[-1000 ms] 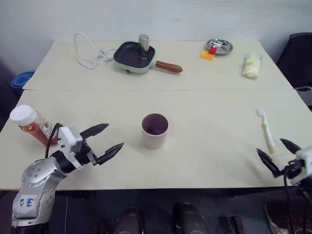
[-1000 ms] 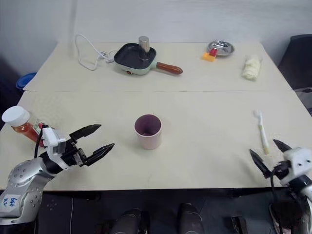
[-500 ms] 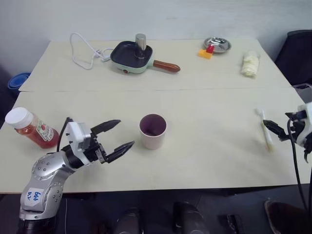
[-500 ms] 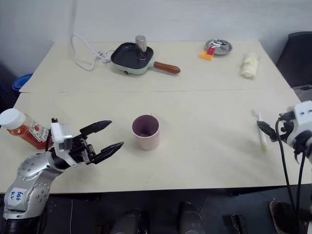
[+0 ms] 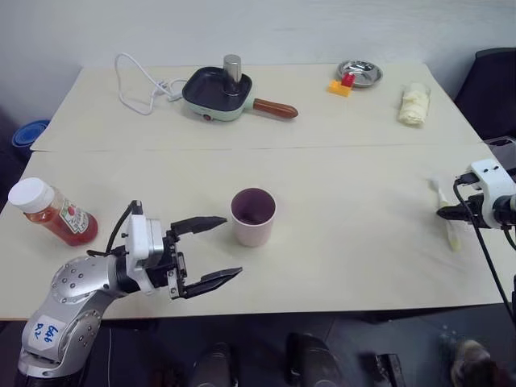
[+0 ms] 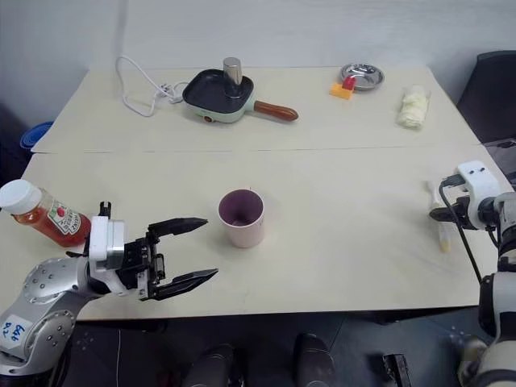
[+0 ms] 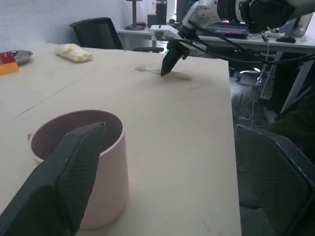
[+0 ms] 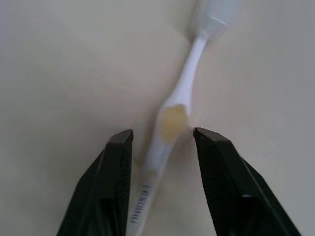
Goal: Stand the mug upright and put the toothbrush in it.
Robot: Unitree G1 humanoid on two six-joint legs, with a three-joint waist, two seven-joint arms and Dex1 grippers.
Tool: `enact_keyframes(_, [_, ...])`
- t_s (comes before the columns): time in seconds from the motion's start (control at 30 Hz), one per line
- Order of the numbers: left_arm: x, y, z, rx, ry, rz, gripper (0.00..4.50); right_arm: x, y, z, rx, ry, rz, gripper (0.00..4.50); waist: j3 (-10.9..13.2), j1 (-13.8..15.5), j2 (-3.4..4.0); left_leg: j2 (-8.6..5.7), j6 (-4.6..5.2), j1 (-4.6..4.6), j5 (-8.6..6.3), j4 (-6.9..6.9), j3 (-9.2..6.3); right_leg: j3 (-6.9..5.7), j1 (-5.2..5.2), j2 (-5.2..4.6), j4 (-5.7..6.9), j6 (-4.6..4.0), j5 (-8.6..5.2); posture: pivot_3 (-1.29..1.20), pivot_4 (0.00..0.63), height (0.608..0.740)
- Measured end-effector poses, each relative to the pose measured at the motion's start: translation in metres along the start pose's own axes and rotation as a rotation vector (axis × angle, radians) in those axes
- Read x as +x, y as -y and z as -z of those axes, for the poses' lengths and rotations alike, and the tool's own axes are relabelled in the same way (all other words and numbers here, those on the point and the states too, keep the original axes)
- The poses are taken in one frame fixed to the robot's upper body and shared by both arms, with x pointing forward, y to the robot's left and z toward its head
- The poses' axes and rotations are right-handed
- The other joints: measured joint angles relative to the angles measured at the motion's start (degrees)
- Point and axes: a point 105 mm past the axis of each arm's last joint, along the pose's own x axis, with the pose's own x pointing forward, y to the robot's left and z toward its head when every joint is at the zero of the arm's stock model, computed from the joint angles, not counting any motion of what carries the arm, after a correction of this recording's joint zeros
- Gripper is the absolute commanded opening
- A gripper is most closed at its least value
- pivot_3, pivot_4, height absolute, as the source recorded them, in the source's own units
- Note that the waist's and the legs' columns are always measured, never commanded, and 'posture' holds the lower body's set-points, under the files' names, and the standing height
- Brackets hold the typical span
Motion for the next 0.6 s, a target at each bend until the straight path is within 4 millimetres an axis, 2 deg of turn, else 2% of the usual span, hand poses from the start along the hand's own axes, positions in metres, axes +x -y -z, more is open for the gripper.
enact_keyframes(0.1, [0.000, 0.000, 0.000, 0.002, 0.000, 0.007, 4.50, 0.000, -0.006, -0.002, 0.005, 0.008, -0.055, 0.18, 0.0, 0.0, 0.00, 0.01, -0.01, 0.00, 0.00, 0.00, 0.09, 0.00, 0.00, 0.01, 0.00, 0.00, 0.00, 0.00, 0.150, 0.740])
enact_keyframes(0.23, [-0.003, -0.003, 0.001, -0.005, -0.003, -0.012, 4.50, 0.004, -0.030, -0.026, 0.021, 0.176, -0.217, 0.12, 0.0, -0.2, 0.00, 0.06, -0.04, 0.02, 0.00, 0.00, 0.10, 0.02, 0.00, 0.07, 0.01, 0.01, 0.01, 0.00, 0.150, 0.740])
enact_keyframes(0.27, [-0.005, -0.006, 0.002, -0.005, -0.006, -0.032, 4.50, 0.004, -0.047, -0.040, 0.010, 0.275, -0.312, 0.12, 0.0, -0.3, 0.00, 0.13, -0.08, 0.07, -0.01, -0.01, 0.09, 0.07, -0.01, 0.14, 0.03, 0.01, 0.01, 0.00, 0.150, 0.740])
enact_keyframes(0.3, [-0.014, -0.012, 0.004, -0.009, -0.012, -0.088, 4.50, -0.003, -0.088, -0.072, -0.015, 0.507, -0.519, 0.12, 0.0, -0.7, 0.00, 0.26, -0.18, 0.10, -0.03, -0.04, 0.01, 0.15, -0.05, 0.29, 0.06, 0.01, 0.01, 0.00, 0.150, 0.740])
enact_keyframes(0.37, [-0.024, -0.020, 0.008, -0.026, -0.018, -0.159, 4.50, -0.021, -0.140, -0.102, -0.053, 0.743, -0.738, 0.12, 0.0, -0.7, 0.00, 0.32, -0.27, 0.08, 0.00, -0.05, -0.03, 0.15, -0.13, 0.37, 0.13, 0.00, 0.00, 0.00, 0.150, 0.740])
enact_keyframes(0.43, [-0.035, -0.022, 0.013, -0.040, -0.030, -0.211, 4.50, -0.045, -0.182, -0.114, -0.074, 0.914, -0.905, 0.12, 0.0, -0.1, 0.01, 0.36, -0.33, -0.01, -0.01, -0.07, -0.14, 0.12, -0.20, 0.39, 0.15, -0.07, -0.04, 0.00, 0.150, 0.740])
enact_keyframes(0.53, [-0.049, -0.025, 0.024, -0.068, -0.060, -0.275, 4.50, -0.070, -0.233, -0.121, -0.063, 1.080, -1.080, 0.12, 0.0, 0.6, -0.01, 0.26, -0.26, -0.11, -0.03, -0.01, -0.22, 0.10, -0.20, 0.31, 0.14, -0.08, -0.04, 0.00, 0.150, 0.740])
enact_keyframes(0.6, [-0.052, -0.028, 0.026, -0.063, -0.065, -0.299, 4.50, -0.086, -0.281, -0.125, -0.020, 1.185, -1.220, 0.12, 0.0, 0.8, -0.02, 0.15, -0.20, -0.10, -0.02, 0.01, -0.20, 0.11, -0.20, 0.20, 0.19, -0.05, -0.02, 0.00, 0.150, 0.740])
